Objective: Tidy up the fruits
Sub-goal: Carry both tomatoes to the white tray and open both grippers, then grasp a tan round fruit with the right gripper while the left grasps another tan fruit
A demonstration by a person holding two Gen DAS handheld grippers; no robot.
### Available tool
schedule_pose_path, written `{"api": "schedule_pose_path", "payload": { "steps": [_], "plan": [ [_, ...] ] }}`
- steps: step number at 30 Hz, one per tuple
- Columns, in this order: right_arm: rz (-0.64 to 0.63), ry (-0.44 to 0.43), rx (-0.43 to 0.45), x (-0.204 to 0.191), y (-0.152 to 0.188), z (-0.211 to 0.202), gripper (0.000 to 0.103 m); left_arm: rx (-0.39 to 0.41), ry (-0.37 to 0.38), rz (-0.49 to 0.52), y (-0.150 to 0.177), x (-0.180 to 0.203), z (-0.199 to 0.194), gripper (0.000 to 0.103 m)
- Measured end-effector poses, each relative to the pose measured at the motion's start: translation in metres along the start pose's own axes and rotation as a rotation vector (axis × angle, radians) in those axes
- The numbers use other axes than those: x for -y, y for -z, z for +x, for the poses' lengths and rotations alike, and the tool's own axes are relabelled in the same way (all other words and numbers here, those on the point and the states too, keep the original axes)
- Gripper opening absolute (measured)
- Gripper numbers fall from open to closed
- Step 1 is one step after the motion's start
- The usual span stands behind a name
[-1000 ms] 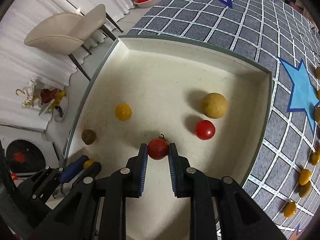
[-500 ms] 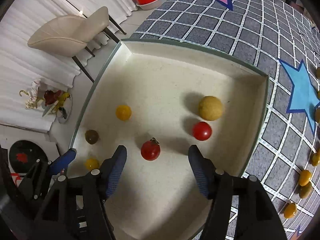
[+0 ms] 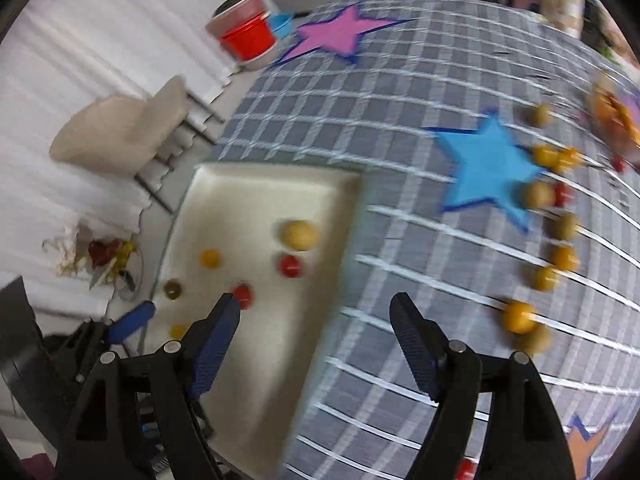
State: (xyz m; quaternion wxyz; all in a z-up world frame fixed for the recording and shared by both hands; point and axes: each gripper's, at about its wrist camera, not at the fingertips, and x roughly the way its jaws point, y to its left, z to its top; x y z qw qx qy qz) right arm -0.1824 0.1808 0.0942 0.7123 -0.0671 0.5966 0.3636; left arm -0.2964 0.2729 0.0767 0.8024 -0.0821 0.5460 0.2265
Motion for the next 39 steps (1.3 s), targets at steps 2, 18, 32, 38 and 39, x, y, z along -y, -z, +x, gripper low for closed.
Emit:
{"api": "schedule_pose_path", "payload": {
  "steps": [2, 18, 32, 38, 39],
  "plan": [
    [0.04, 0.037, 0.024, 0.023, 0.003, -0.014, 0.08, 0.014, 0.014, 0.02, -0.01, 0.012, -0.004, 0.077],
    [0.279, 0.167, 0.062, 0.179, -0.015, -0.039, 0.065, 0.021, 0.117, 0.225, -0.093, 0.14, 0.028, 0.077],
    [0.254, 0.089, 0.018, 0.19, -0.043, 0.003, 0.048, 0.008, 0.134, 0.317, -0.113, 0.181, 0.065, 0.077],
    [0.225, 0.076, 0.004, 0.193, -0.05, 0.005, 0.032, 0.004, 0.14, 0.331, -0.118, 0.194, 0.073, 0.077],
    [0.223, 0.069, 0.004, 0.193, -0.05, 0.005, 0.03, 0.002, 0.14, 0.335, -0.118, 0.196, 0.074, 0.077]
  ]
}}
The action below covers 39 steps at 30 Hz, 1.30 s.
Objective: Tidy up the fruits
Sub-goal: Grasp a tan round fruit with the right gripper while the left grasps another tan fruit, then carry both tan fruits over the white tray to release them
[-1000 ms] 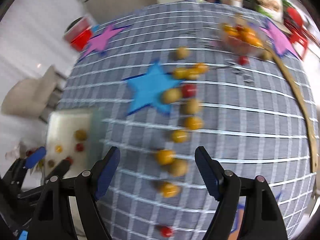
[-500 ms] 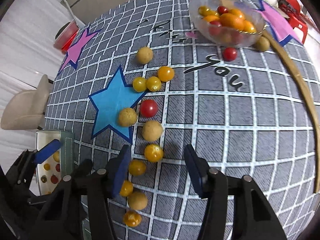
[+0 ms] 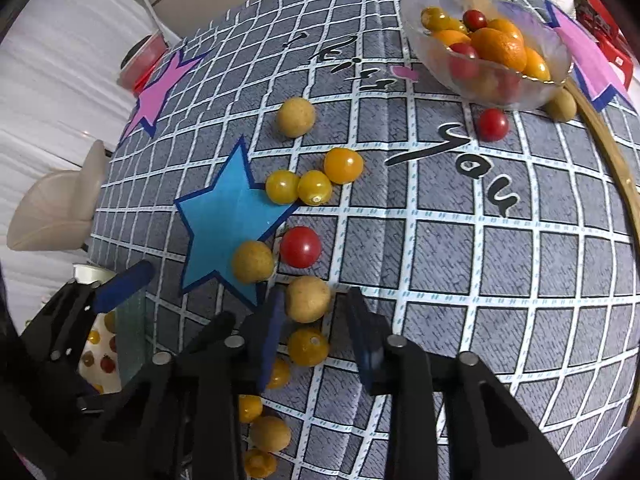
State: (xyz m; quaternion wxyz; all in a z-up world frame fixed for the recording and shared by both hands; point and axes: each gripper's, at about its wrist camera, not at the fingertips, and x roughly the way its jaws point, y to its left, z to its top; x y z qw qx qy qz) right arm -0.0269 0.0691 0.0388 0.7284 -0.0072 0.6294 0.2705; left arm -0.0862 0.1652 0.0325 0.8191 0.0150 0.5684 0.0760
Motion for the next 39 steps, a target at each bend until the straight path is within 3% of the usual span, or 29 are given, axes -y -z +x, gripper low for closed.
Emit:
{"api": "schedule_pose_path", "payload": {
  "steps": [1, 12, 16, 19, 21, 29, 39],
  "plan": [
    [-0.003, -0.002, 0.002, -0.001, 0.0, 0.0, 0.026, -0.003, 0.0, 0.003, -0.001, 0.001, 0.001, 0.077],
    [0.092, -0.042, 0.014, 0.038, 0.001, -0.011, 0.026, 0.003, 0.008, 0.031, -0.024, 0.016, 0.017, 0.075],
    [0.102, -0.067, 0.01, 0.043, 0.0, -0.011, 0.026, 0.008, 0.034, 0.034, -0.031, 0.02, 0.019, 0.062],
    [0.115, -0.091, -0.001, 0.045, -0.001, -0.009, 0.026, 0.009, 0.064, 0.03, -0.032, 0.02, 0.018, 0.044],
    [0.116, -0.093, -0.003, 0.045, -0.001, -0.009, 0.026, 0.008, 0.089, 0.027, -0.031, 0.02, 0.018, 0.027],
    [0.123, -0.098, 0.014, 0.047, 0.009, -0.02, 0.026, 0.022, 0.142, -0.047, -0.018, 0.008, 0.004, 0.027],
    [0.04, -0.097, 0.019, 0.014, 0.028, -0.041, 0.026, 0.065, 0.107, -0.138, 0.021, -0.024, -0.04, 0.027]
  ]
}}
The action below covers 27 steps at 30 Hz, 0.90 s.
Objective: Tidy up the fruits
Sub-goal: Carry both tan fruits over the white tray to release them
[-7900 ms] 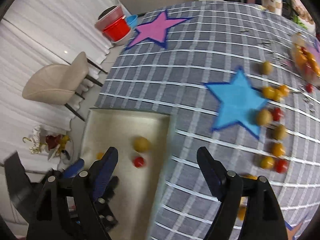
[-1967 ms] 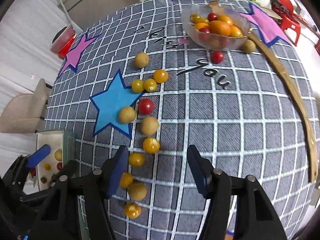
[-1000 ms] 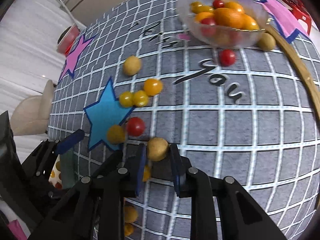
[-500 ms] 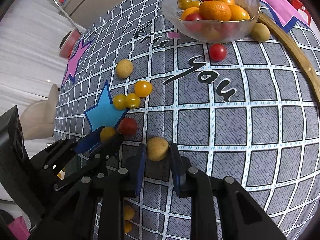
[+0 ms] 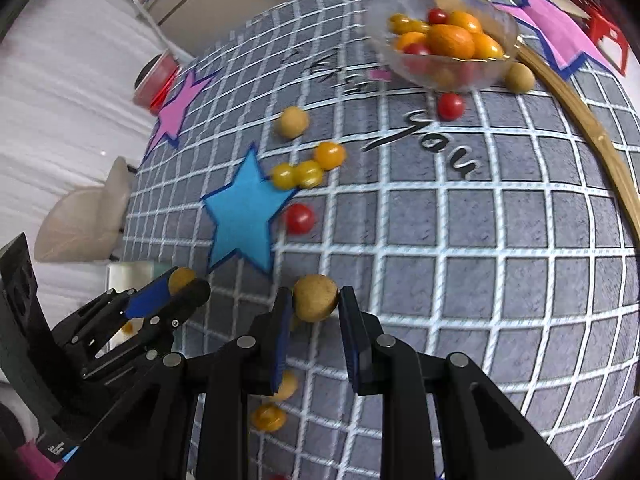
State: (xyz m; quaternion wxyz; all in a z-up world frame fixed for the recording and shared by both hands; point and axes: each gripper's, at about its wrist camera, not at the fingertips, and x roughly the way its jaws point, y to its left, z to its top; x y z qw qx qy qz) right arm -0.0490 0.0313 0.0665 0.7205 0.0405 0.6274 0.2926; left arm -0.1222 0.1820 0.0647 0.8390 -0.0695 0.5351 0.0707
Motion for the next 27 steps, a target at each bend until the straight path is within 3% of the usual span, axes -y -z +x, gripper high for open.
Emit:
{"api": "schedule_pose_path", "payload": {
  "steps": [6, 16, 20, 27],
  "plan": [
    [-0.054, -0.032, -0.039, -0.04, 0.02, 0.003, 0.026, 0.021, -0.03, -0.097, 0.032, -0.033, -0.03, 0.027],
    [-0.201, -0.071, -0.101, -0.134, 0.036, 0.035, 0.026, 0.007, -0.16, -0.242, 0.079, -0.121, -0.054, 0.027],
    [-0.247, -0.077, -0.115, -0.167, 0.035, 0.052, 0.026, 0.011, -0.222, -0.274, 0.084, -0.154, -0.051, 0.027],
    [-0.303, -0.045, -0.11, -0.213, 0.021, 0.087, 0.026, -0.007, -0.263, -0.31, 0.076, -0.193, -0.026, 0.027]
  ]
}}
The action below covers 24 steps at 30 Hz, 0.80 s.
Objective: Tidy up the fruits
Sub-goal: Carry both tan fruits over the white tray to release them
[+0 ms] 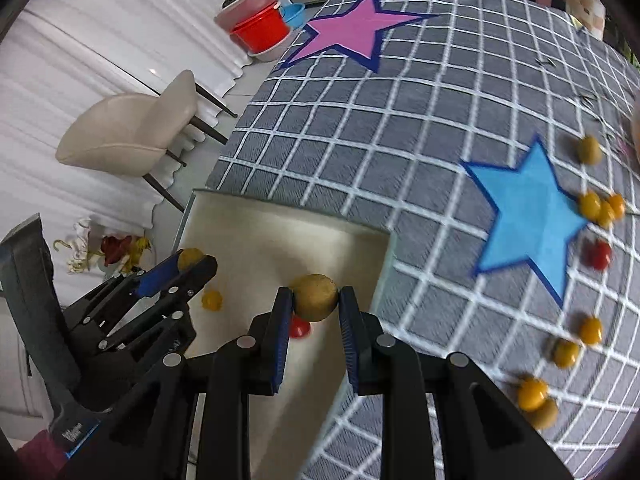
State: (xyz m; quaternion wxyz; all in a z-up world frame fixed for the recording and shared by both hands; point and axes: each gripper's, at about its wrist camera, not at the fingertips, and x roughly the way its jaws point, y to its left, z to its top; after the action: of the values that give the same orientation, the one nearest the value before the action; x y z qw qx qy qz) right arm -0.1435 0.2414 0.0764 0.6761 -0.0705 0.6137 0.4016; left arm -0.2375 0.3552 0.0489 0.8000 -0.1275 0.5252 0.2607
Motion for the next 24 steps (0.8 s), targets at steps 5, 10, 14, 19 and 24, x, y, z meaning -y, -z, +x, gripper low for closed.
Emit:
{"api": "schedule_pose_path", "payload": {
  "steps": [5, 10, 14, 19, 24],
  "plan": [
    [0.014, 0.039, -0.003, -0.005, -0.016, 0.023, 0.026, -0.016, -0.009, -0.019, -0.006, -0.008, 0.018, 0.027],
    [0.019, 0.073, -0.023, -0.003, -0.02, 0.038, 0.026, -0.035, -0.015, -0.01, -0.008, -0.006, 0.029, 0.027],
    [0.028, 0.086, -0.041, -0.001, -0.022, 0.049, 0.026, -0.052, -0.016, 0.006, -0.007, -0.003, 0.035, 0.027],
    [0.016, 0.093, -0.046, -0.005, -0.022, 0.057, 0.026, -0.046, -0.026, 0.033, -0.006, 0.001, 0.036, 0.027],
    [0.014, 0.079, -0.055, -0.01, -0.023, 0.063, 0.027, -0.047, -0.026, 0.053, -0.004, 0.002, 0.033, 0.028]
  ]
}}
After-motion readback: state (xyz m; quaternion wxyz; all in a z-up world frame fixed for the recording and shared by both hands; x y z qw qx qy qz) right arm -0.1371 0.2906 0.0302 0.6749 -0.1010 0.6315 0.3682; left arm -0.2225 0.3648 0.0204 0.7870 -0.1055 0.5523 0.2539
